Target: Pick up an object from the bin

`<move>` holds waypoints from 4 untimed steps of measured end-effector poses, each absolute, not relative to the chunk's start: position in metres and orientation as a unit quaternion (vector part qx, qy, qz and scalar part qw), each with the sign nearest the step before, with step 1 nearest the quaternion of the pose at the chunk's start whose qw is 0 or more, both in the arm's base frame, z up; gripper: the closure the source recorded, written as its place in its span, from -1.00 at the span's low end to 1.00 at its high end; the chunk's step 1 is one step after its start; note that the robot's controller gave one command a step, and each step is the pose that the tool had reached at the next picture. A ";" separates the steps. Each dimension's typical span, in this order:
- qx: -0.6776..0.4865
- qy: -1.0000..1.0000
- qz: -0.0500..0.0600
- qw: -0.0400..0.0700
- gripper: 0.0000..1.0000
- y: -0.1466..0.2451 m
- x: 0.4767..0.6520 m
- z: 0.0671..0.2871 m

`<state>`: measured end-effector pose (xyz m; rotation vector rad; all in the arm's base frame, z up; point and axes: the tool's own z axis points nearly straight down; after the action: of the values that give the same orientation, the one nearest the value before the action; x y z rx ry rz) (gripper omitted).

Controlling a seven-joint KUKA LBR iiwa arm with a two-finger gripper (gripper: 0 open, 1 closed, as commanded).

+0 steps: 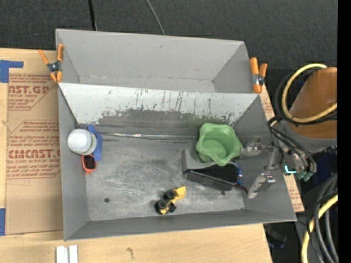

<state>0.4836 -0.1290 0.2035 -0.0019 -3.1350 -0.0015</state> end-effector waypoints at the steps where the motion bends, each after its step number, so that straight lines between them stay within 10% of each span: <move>1: 0.000 -1.000 0.000 0.000 -1.00 -0.128 0.486 0.207; 3: 0.063 -0.998 0.001 -0.004 -1.00 -0.092 0.501 0.121; 4: 0.198 -0.980 0.000 0.000 1.00 -0.086 0.535 0.083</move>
Offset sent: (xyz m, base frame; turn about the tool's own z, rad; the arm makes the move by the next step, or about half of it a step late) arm 0.0565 0.0235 -0.1335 -0.0139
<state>0.5350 -0.0863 0.0828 0.6223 -3.0788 0.0005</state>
